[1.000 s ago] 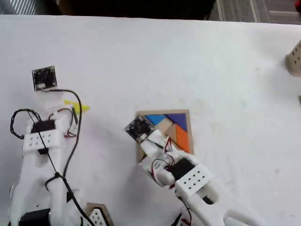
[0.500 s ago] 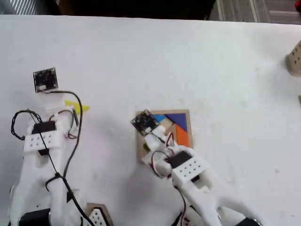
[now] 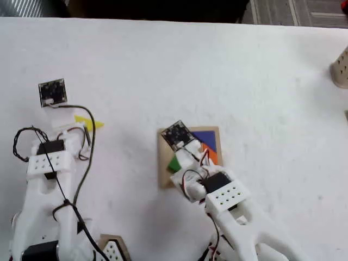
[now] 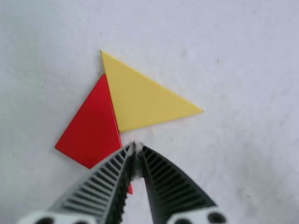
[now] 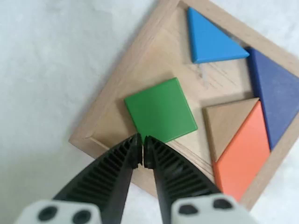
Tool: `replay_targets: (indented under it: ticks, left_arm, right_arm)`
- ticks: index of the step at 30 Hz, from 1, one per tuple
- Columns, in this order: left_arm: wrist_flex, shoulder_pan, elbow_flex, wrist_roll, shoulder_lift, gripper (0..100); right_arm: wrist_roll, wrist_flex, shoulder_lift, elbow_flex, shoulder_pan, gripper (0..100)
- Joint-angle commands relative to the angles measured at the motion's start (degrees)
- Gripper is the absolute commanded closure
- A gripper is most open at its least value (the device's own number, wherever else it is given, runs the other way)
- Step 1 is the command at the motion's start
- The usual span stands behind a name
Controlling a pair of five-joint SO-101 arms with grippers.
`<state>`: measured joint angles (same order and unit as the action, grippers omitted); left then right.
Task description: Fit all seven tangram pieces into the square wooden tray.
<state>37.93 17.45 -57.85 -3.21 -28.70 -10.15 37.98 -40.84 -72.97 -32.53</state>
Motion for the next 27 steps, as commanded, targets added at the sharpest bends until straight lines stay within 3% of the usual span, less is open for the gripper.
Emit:
replay_targets:
  ticks: [1, 13, 27]
  left_arm:
    - [-1.32, 0.13, 0.35, -0.44, -2.07, 98]
    - [-1.14, 0.13, 0.35, -0.35, -2.07, 98]
    - [-1.05, 0.13, 0.35, -0.35, -2.07, 98]
  right_arm:
    - [0.09, -2.15, 0.92, 0.53, -0.22, 97.9]
    - [-3.69, 1.63, 2.24, 3.87, 5.76, 97.9]
    - [-3.60, -3.56, 11.12, 7.38, 4.00, 97.9]
